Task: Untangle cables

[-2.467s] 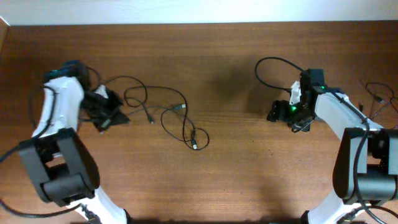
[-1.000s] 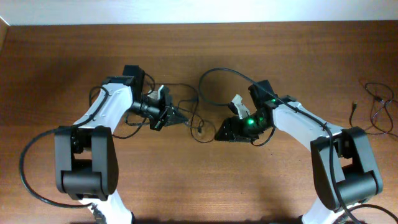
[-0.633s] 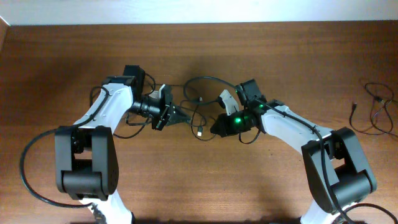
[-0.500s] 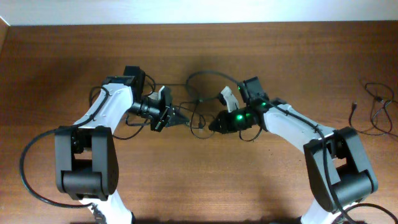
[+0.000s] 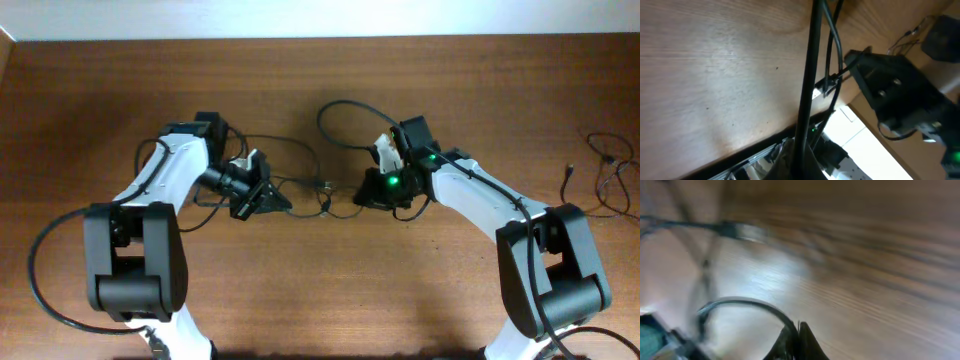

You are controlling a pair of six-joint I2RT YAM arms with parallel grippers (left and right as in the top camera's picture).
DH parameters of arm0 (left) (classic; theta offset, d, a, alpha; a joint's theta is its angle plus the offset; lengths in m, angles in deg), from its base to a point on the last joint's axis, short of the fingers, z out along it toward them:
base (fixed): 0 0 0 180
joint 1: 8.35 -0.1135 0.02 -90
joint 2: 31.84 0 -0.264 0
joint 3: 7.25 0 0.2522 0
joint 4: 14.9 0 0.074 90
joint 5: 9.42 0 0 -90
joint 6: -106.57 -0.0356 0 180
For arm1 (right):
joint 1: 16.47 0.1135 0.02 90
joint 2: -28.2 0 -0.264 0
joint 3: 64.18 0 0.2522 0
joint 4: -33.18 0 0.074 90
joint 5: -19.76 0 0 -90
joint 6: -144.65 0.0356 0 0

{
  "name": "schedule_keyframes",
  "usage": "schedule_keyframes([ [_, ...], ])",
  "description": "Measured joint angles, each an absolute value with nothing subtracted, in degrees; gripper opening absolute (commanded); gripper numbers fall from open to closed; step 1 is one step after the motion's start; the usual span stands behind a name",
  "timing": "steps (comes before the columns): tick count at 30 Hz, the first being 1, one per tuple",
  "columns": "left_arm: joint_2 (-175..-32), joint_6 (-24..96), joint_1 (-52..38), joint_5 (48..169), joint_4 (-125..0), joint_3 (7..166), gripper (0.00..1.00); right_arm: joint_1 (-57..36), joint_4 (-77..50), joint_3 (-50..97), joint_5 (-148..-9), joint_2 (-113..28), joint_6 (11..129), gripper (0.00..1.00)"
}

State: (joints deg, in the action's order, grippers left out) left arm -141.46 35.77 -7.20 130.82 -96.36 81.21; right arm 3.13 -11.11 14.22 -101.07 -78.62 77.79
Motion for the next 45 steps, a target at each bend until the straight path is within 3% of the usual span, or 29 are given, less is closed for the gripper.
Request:
schedule_keyframes([
  [11,-141.5,20.4,-30.4,143.9,-111.0,85.3,0.0,3.5,-14.2,14.1,-84.7,-78.6,77.6,0.04],
  [12,-141.5,19.3,-31.7,144.7,-111.2,85.3,0.0,3.4,-14.2,14.1,-84.4,-78.6,77.6,0.17],
  [14,-141.5,17.8,-34.8,144.7,-111.4,85.3,0.0,3.4,-14.1,14.0,-83.0,-78.7,77.6,0.24],
  [15,-141.5,17.5,-35.4,144.0,-111.4,85.3,0.0,3.4,-13.6,13.9,-82.9,-78.7,77.5,0.24],
  [18,-141.5,17.1,-35.3,142.4,-111.6,85.3,0.0,3.3,-9.9,13.4,-87.3,-78.7,77.3,0.43],
  [23,-141.5,16.9,-35.3,141.3,-111.7,85.4,0.0,3.1,-1.8,13.1,-102.7,-78.8,77.4,0.51],
  [30,-141.5,16.7,-35.1,141.5,-113.3,85.4,0.0,6.8,-2.2,13.1,-103.8,-78.8,77.4,0.57],
  [33,-141.4,16.6,-35.1,147.9,-115.6,85.5,0.0,8.9,-1.9,13.1,-99.8,-78.8,77.4,0.56],
  [39,-132.7,16.5,-35.0,163.0,-118.2,85.6,0.0,13.0,6.9,13.1,-91.3,-78.8,77.6,0.65],
  [45,-126.9,17.5,-35.0,168.7,-118.2,88.0,0.0,18.1,14.2,13.1,-101.6,-78.8,78.0,0.67],
])
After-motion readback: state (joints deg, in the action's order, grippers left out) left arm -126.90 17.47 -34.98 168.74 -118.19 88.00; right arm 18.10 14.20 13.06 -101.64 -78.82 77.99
